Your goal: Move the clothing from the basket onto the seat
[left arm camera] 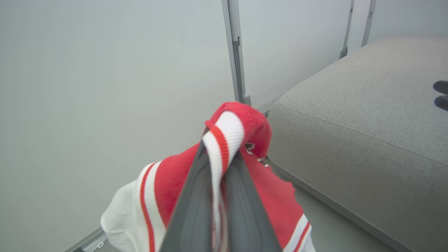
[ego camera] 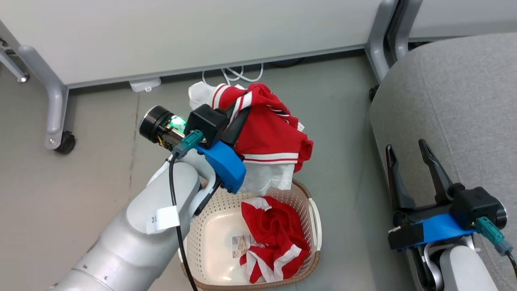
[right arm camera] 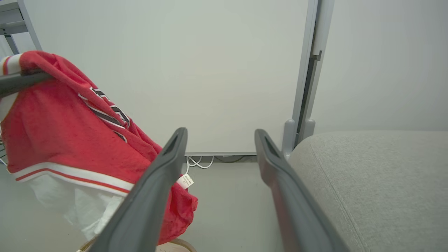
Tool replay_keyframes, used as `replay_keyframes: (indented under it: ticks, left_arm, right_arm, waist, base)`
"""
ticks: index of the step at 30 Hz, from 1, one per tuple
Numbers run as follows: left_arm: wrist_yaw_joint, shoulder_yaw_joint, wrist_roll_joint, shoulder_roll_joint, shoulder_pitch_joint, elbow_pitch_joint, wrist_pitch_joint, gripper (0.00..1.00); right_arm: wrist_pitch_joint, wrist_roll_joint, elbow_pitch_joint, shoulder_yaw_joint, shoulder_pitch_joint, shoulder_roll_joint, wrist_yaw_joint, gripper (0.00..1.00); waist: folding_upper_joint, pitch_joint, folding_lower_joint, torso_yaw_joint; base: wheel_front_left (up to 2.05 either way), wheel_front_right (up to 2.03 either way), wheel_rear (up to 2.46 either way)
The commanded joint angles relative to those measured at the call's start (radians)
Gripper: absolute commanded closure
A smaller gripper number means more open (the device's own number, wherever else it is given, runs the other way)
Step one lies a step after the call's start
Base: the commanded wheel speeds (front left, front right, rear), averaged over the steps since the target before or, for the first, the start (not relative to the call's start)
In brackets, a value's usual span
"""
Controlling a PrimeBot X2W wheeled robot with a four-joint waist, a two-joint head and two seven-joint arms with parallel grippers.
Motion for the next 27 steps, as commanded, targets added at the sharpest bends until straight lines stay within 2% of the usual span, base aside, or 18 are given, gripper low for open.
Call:
replay_keyframes:
  ticks: [1, 16, 27]
  left_arm:
    - [-0.002, 0.01, 0.008, -0.005, 0.013, -0.012, -0.005, 1.0]
    - [-0.02, 0.018, 0.056, -0.039, 0.044, -0.123, -0.005, 1.0]
    - [-0.023, 0.002, 0.052, -0.038, 0.062, -0.149, -0.005, 1.0]
  right_arm:
    - [-0.004, 0.003, 0.003, 0.0, 0.019, -0.004, 0.0, 0.0]
    - [-0.004, 0.009, 0.018, -0.001, 0.105, -0.005, 0.0, 0.0]
    - [-0.004, 0.011, 0.005, 0.007, 0.119, -0.004, 0.0, 0.0]
  waist:
    - [-0.0001, -0.024, 0.0002, -0.003]
    - [-0.0001, -0.143, 0.0002, -0.004]
    - [-0.0001, -0.16, 0.0002, 0.008]
  base:
    - [0.0, 0.0, 0.0]
    - [0.0, 0.0, 0.0]
    - [0.0, 0.0, 0.0]
